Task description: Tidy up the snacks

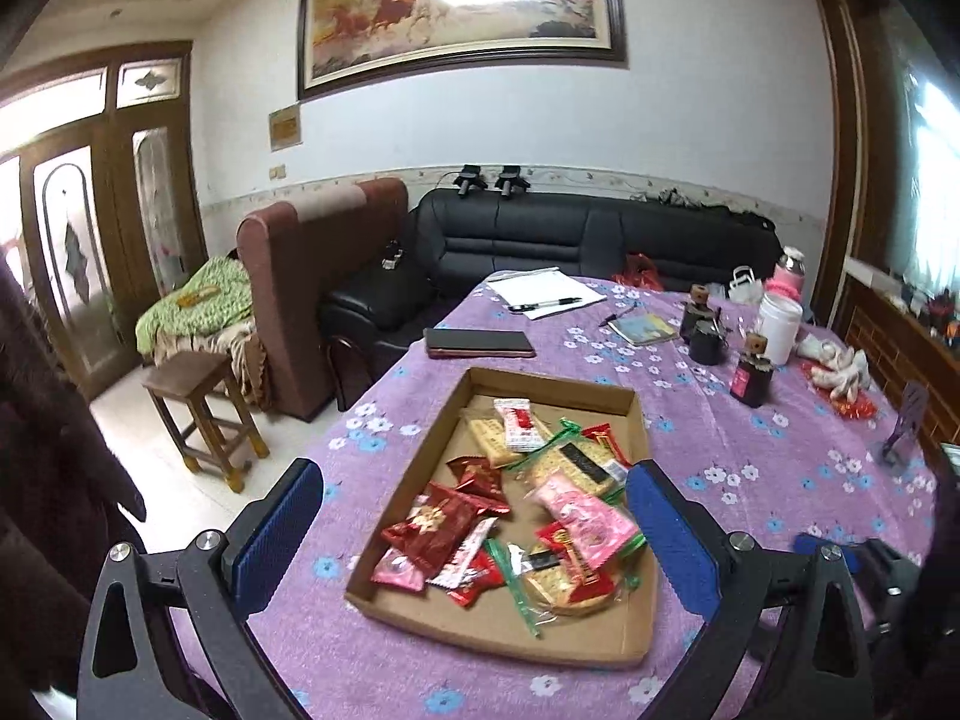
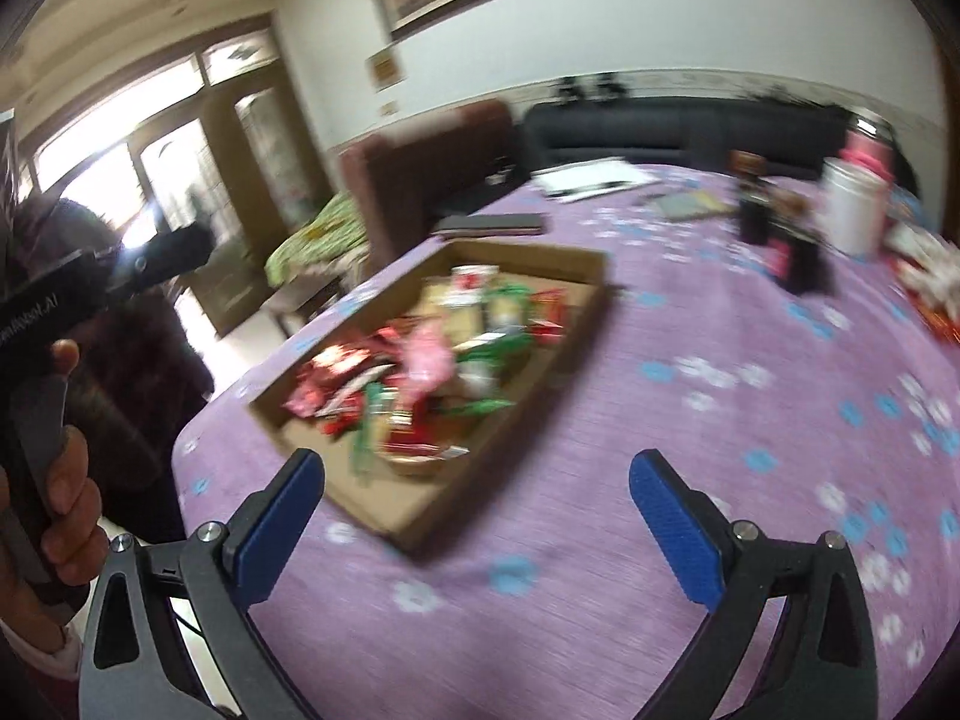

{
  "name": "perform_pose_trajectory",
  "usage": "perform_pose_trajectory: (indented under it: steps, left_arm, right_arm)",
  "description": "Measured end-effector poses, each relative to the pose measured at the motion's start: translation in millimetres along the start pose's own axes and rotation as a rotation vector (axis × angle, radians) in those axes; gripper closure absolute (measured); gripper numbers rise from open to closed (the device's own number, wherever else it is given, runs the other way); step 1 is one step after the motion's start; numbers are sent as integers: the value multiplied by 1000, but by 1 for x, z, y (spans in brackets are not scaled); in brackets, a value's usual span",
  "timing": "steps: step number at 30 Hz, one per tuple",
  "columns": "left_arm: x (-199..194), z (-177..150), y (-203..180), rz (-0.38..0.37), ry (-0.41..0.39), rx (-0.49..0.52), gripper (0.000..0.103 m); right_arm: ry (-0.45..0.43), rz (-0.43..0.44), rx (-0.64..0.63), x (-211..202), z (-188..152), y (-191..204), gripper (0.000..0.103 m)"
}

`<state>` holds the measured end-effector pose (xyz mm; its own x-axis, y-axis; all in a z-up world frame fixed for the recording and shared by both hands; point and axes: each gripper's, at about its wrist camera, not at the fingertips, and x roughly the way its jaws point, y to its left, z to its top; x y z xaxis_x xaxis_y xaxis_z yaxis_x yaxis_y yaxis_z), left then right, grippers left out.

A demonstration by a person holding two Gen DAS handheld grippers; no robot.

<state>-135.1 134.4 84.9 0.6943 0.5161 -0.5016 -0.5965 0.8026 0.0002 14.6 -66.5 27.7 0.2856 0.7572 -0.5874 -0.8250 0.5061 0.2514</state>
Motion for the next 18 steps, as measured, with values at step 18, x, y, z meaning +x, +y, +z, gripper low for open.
perform_pose_trajectory:
  steps: [18]
  left_arm:
    - [2, -11, 49, 84, 37, -62, 1]
  right_arm:
    - [37, 36, -137, 38, 25, 55, 1]
